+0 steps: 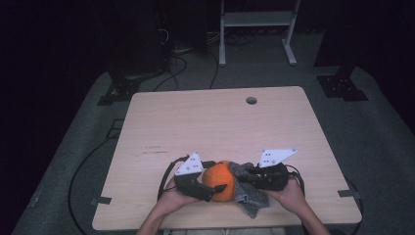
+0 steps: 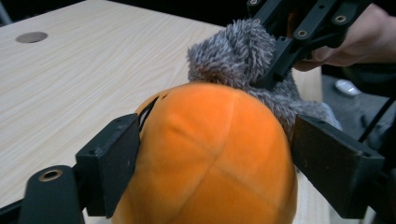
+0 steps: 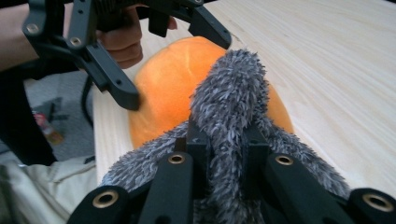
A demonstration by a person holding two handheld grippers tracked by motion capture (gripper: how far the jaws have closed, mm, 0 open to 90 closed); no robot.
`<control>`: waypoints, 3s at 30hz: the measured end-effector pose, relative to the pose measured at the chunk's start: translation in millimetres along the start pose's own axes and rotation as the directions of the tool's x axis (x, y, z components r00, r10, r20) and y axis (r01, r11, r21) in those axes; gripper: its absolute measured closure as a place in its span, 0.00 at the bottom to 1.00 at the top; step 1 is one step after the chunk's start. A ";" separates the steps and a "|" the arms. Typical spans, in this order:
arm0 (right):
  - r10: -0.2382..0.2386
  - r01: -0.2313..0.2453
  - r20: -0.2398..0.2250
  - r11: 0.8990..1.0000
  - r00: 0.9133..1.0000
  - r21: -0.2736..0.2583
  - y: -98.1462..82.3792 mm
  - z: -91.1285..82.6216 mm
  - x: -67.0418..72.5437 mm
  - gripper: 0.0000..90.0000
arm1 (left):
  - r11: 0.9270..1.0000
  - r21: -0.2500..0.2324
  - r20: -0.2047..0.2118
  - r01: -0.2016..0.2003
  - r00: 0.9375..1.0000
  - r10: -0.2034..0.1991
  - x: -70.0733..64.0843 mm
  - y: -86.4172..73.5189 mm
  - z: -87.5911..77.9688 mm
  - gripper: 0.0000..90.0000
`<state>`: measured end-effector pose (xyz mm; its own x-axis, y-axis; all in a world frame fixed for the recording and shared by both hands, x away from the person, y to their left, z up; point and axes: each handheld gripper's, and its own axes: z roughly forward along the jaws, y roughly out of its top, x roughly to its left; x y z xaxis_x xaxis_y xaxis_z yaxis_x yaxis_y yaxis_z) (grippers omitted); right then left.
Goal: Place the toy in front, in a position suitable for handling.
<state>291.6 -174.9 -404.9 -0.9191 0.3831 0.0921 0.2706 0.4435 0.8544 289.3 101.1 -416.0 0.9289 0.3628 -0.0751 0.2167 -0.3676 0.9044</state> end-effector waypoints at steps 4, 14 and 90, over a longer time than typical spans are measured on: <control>0.010 -0.010 0.004 1.000 1.000 -0.002 -3.1 -0.4 -3.1 0.86 | 0.999 0.010 -0.010 -0.037 0.999 0.037 -0.5 -2.5 1.3 0.22; 0.016 -0.018 -0.021 0.995 1.000 -0.094 7.8 -15.7 2.1 0.86 | 1.000 -0.012 -0.049 -0.029 0.998 0.028 -5.8 7.0 -6.1 0.44; 0.003 -0.003 0.043 1.000 0.999 -0.003 2.9 -8.5 -5.1 0.86 | 0.999 0.031 0.035 -0.038 0.999 0.036 1.3 -10.1 4.5 0.24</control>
<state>294.7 -182.4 -398.5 -0.9051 0.4191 0.0725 0.2724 0.4402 0.8556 289.7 101.4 -427.1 0.9462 0.3186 -0.0569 0.1908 -0.4071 0.8932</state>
